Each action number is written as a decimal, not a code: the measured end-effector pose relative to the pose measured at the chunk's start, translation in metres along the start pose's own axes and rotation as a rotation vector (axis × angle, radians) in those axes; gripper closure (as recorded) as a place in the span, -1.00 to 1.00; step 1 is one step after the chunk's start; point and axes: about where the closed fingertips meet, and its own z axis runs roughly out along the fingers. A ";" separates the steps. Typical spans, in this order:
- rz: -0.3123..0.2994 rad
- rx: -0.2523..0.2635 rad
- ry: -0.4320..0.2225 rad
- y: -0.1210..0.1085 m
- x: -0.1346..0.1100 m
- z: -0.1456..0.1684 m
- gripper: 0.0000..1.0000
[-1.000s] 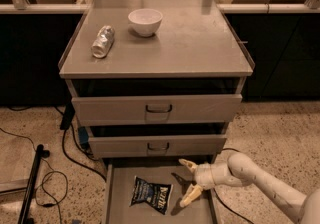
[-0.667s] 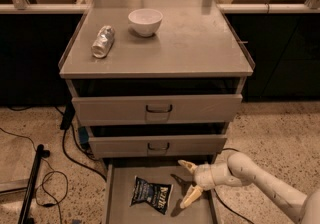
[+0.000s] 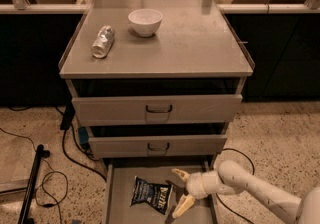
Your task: Pick blue chip bag from bottom drawer and place on counter
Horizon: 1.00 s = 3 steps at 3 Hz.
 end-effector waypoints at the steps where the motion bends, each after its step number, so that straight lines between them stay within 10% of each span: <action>1: 0.018 0.069 0.012 0.024 0.033 0.044 -1.00; 3: 0.002 0.250 0.033 0.016 0.074 0.090 -1.00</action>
Offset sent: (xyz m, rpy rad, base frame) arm -0.0386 0.0440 -0.1321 -0.0861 -0.1341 -0.2714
